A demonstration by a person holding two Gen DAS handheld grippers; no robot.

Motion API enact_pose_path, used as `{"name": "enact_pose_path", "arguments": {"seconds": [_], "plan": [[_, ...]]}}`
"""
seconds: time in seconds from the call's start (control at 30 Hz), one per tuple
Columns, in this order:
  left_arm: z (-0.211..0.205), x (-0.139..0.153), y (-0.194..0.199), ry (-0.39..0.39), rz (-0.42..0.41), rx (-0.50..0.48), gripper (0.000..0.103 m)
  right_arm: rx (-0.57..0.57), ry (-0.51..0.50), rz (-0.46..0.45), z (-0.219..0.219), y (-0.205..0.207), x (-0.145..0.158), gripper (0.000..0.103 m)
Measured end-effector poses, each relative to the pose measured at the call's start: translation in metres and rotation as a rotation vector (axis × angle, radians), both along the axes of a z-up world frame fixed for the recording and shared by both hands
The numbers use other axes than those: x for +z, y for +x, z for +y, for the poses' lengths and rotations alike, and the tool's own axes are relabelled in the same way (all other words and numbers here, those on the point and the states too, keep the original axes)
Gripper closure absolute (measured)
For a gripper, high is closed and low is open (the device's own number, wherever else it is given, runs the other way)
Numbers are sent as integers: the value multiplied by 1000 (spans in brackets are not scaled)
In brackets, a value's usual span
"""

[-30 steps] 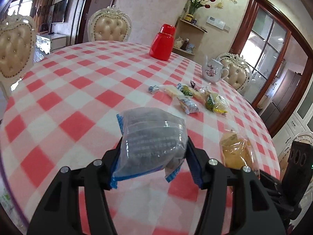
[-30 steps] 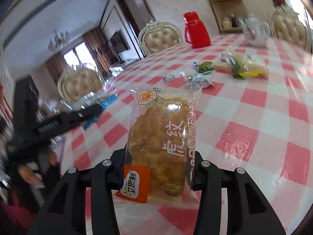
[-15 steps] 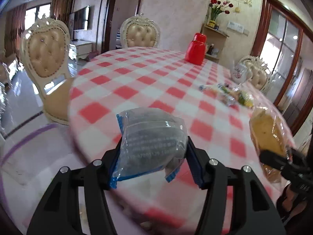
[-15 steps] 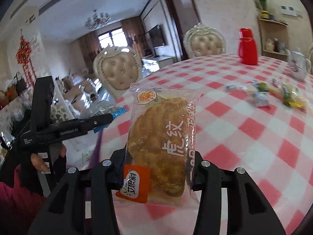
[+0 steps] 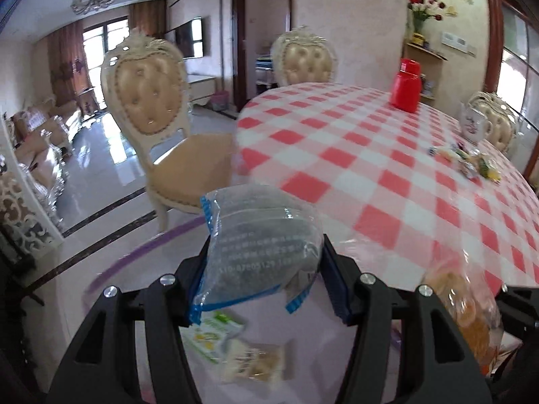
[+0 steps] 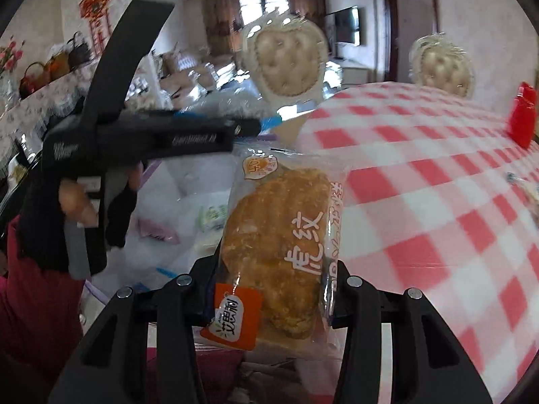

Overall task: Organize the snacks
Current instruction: 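Carry the grey packet and bread packet over the clear box with both grippers, then open both grippers to drop the packets into the clear box, then grasp the white printed snack packet with the left gripper while the right gripper grasps the round cream bun packet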

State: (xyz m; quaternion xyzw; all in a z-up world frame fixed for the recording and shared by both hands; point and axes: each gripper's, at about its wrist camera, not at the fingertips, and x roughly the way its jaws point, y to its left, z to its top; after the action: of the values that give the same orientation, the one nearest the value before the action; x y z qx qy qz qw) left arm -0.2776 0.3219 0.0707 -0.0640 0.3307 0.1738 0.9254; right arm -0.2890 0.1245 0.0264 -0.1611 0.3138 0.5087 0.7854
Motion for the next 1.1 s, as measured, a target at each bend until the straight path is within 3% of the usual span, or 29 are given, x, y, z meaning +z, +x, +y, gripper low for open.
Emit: {"name": "enact_pose_path", "arguments": {"seconds": [0.1,0.23,0.37,0.4,0.43,0.5,0.6,0.7,0.8,0.93,1.1], "plan": [[16,2,-11,7,6,13,44,10,-25,-81,11,-15,3,58],[30,2,-18,18,38,25,43,59,-24,-12,23,-14,2,58],[45,-4,-20,34,103,84,34,134,-56,7,45,-27,-8,57],[48,-3,-22,40,105,108,32,158,-61,10,48,-30,-11,55],[50,-2,-23,41,101,124,22,167,-61,8,49,-32,-11,52],[52,1,-26,43,86,146,21,178,-39,-5,45,-34,-8,32],[44,3,-21,58,90,141,15,154,-5,-7,36,-27,0,29],[28,7,-12,44,80,129,14,70,35,9,10,-4,9,29],[1,17,4,-33,30,66,13,-33,70,22,-23,17,17,29],[-55,32,38,-186,-37,-79,6,-267,126,28,-92,68,23,29],[-132,34,112,-258,-47,-225,2,-589,201,82,-194,126,13,16]]}}
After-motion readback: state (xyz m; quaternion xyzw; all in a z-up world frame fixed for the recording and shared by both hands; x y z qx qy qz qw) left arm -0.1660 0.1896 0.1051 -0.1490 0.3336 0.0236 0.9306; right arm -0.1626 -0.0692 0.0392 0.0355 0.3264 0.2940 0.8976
